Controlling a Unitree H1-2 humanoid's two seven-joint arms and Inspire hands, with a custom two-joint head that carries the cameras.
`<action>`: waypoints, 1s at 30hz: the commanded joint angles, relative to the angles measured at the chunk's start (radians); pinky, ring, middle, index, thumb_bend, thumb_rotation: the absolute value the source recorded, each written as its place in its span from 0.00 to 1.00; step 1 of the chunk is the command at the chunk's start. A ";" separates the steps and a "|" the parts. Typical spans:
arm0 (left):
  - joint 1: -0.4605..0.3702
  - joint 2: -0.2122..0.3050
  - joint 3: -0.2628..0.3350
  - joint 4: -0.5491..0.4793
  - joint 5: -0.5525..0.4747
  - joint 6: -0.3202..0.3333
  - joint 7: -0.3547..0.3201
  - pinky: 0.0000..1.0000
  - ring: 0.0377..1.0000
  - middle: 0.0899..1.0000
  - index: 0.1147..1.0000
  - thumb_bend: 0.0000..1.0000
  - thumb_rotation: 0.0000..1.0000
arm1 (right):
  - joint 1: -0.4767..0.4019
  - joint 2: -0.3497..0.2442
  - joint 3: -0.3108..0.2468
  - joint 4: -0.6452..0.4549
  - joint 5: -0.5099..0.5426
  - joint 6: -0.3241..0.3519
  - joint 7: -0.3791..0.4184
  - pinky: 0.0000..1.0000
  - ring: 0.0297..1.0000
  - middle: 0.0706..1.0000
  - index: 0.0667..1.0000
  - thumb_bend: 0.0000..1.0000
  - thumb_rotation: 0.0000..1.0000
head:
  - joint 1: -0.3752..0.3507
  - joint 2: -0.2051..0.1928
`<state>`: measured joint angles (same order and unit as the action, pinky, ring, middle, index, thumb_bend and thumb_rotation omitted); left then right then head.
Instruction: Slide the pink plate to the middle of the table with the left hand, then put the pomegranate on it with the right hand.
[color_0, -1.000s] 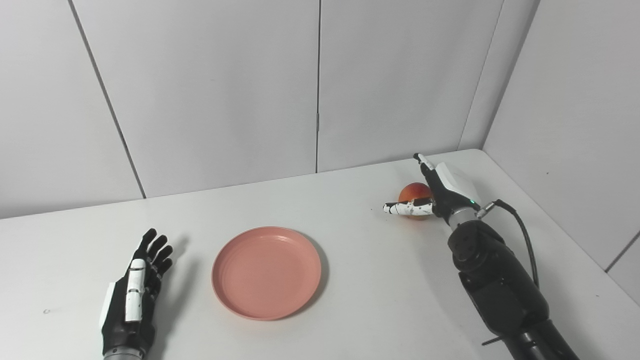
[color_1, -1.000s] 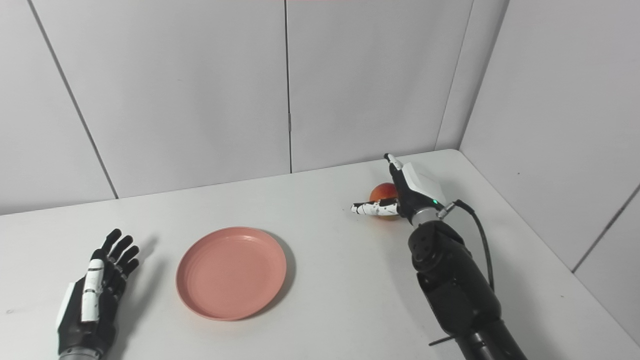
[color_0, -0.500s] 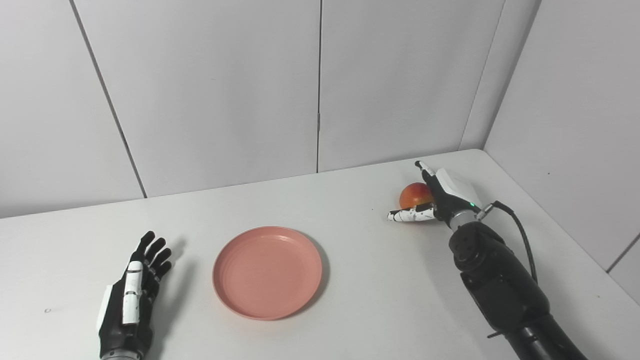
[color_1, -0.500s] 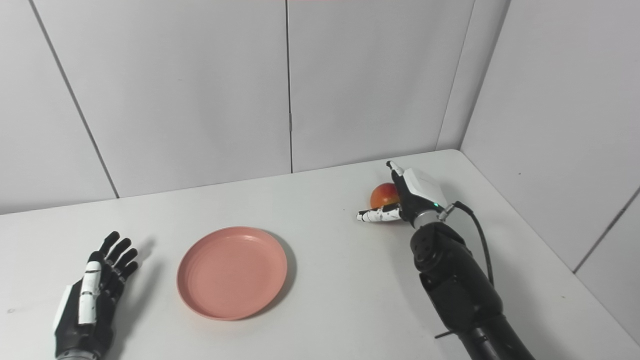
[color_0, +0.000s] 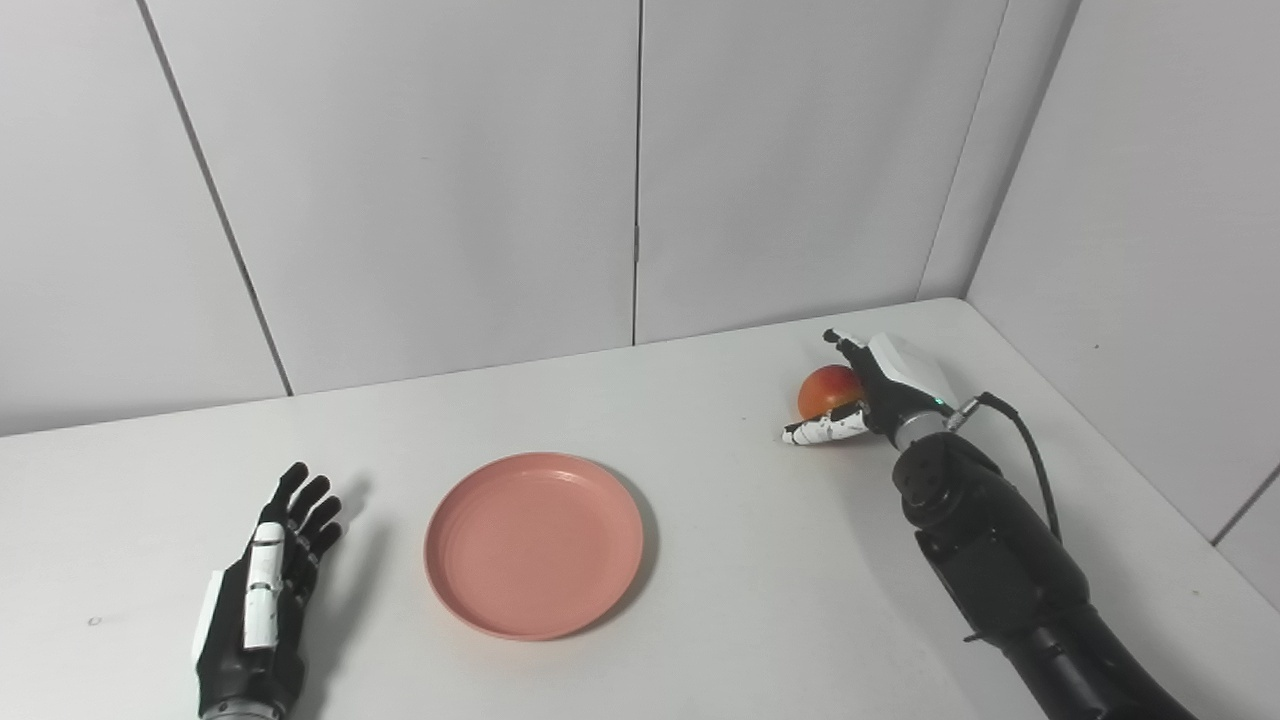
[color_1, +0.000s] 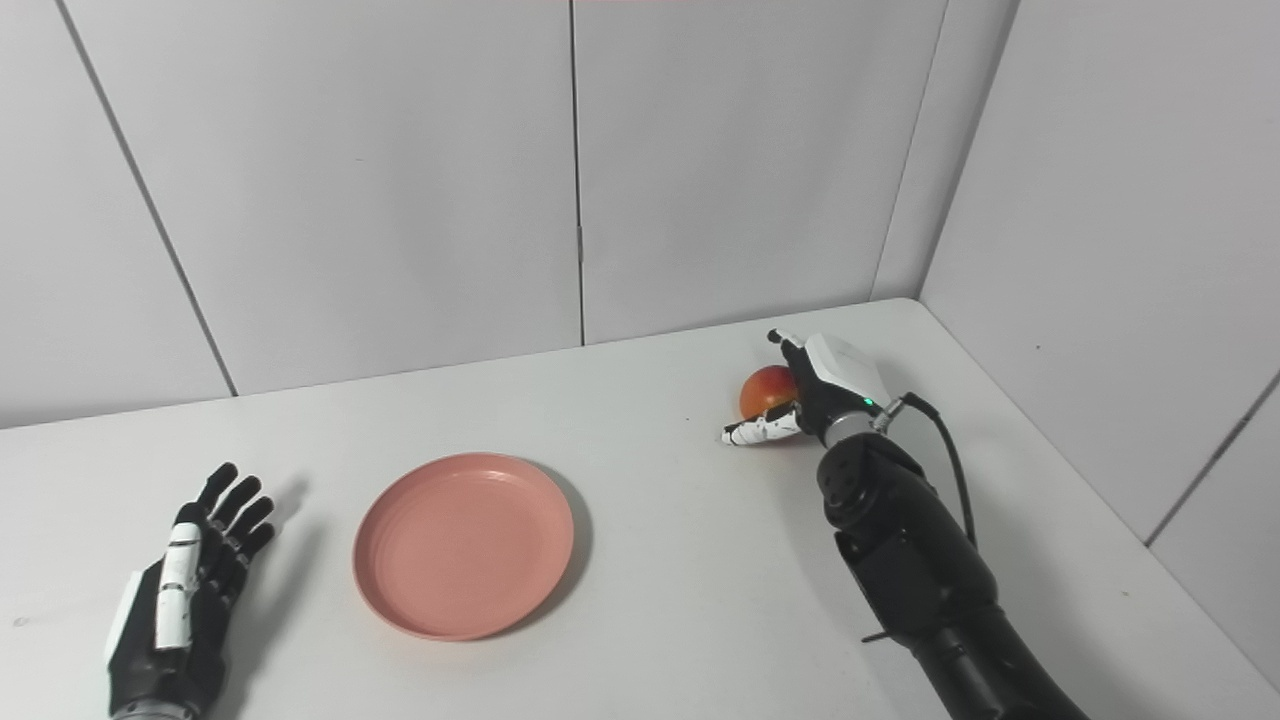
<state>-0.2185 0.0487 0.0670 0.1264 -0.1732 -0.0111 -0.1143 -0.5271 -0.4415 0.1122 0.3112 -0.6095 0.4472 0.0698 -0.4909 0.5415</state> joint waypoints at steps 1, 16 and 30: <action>-0.010 0.000 0.000 -0.015 -0.011 -0.015 -0.006 0.92 0.90 0.91 0.89 0.37 1.00 | -0.055 -0.028 -0.004 -0.003 -0.008 -0.042 -0.043 0.65 0.76 0.80 0.82 1.00 0.22 | 0.001 0.000; -0.012 -0.001 -0.004 -0.012 0.004 -0.015 0.001 0.92 0.90 0.91 0.89 0.38 1.00 | -0.109 -0.023 0.045 0.135 -0.002 -0.100 -0.108 0.54 0.62 0.65 0.60 0.86 0.04 | 0.010 0.002; -0.015 -0.006 -0.008 0.000 0.003 -0.026 -0.002 0.91 0.90 0.91 0.89 0.38 1.00 | -0.061 -0.029 -0.020 -0.060 0.043 -0.102 -0.150 0.41 0.47 0.45 0.45 0.53 0.00 | 0.030 -0.005</action>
<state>-0.2186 0.0487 0.0640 0.1276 -0.1718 -0.0145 -0.1148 -0.5512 -0.4411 0.1144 0.3165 -0.5640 0.3587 -0.0538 -0.4663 0.5369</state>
